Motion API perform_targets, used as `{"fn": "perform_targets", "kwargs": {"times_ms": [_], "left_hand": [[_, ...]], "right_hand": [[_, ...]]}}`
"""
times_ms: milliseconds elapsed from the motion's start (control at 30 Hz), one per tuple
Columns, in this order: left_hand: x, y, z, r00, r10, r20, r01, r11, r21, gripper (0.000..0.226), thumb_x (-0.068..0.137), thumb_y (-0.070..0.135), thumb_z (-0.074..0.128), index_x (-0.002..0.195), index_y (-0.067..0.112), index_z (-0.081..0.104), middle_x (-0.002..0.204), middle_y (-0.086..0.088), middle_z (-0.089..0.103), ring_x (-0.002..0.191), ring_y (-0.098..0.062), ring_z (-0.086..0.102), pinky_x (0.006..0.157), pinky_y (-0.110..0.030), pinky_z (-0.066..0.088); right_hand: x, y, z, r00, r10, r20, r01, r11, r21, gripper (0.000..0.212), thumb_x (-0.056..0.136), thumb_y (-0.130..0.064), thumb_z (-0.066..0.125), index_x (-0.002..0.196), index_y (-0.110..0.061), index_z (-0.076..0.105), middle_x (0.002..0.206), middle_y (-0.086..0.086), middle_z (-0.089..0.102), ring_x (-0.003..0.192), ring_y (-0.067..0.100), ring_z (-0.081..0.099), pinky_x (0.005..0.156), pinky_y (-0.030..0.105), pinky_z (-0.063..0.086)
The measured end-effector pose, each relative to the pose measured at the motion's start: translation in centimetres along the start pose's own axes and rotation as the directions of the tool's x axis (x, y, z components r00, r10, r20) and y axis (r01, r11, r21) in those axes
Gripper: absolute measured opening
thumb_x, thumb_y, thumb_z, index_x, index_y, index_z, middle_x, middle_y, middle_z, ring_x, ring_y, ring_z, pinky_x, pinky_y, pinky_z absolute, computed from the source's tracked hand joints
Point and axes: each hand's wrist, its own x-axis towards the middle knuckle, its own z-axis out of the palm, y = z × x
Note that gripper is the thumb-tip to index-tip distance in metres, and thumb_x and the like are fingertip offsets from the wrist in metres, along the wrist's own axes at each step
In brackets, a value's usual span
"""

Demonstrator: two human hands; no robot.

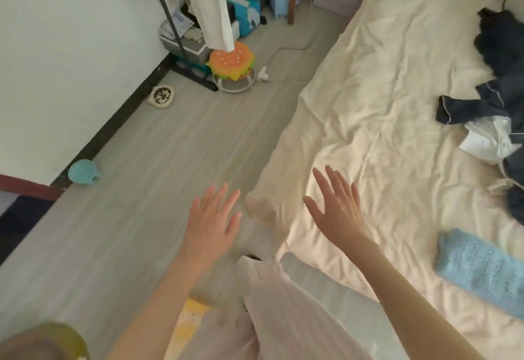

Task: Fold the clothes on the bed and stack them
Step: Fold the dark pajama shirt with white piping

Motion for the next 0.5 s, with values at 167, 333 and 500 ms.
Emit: {"fn": "perform_targets", "kwargs": {"times_ms": [167, 333, 500], "left_hand": [[8.6, -4.7, -2.2, 0.996, 0.077, 0.047, -0.077, 0.997, -0.007, 0.046, 0.096, 0.03, 0.048, 0.141, 0.02, 0.042, 0.15, -0.007, 0.034, 0.141, -0.03, 0.025, 0.111, -0.049, 0.021], [18.9, -9.3, -7.0, 0.996, 0.069, 0.047, -0.068, 0.997, -0.026, 0.045, 0.097, 0.03, 0.047, 0.141, 0.02, 0.042, 0.151, -0.006, 0.034, 0.142, -0.028, 0.023, 0.114, -0.046, 0.019], [30.3, -10.6, -13.2, 0.988, 0.155, -0.001, -0.155, 0.988, 0.003, 0.043, 0.097, 0.028, 0.048, 0.138, 0.017, 0.046, 0.147, -0.009, 0.039, 0.14, -0.031, 0.028, 0.112, -0.046, 0.024]], "right_hand": [[7.5, -3.4, 0.6, 0.995, 0.085, -0.056, -0.083, 0.996, 0.032, 0.06, 0.095, -0.044, 0.045, 0.149, -0.026, 0.024, 0.157, 0.004, 0.02, 0.146, 0.022, 0.012, 0.117, 0.045, 0.004], [17.3, -6.7, 0.7, 0.984, 0.158, -0.076, -0.152, 0.985, 0.086, 0.06, 0.096, -0.044, 0.043, 0.149, -0.026, 0.022, 0.157, 0.004, 0.019, 0.146, 0.021, 0.012, 0.118, 0.046, 0.004], [27.1, -9.6, -3.0, 0.966, 0.192, -0.174, -0.171, 0.977, 0.128, 0.059, 0.095, -0.041, 0.046, 0.148, -0.024, 0.026, 0.155, 0.006, 0.024, 0.145, 0.022, 0.015, 0.117, 0.046, 0.006]]}}
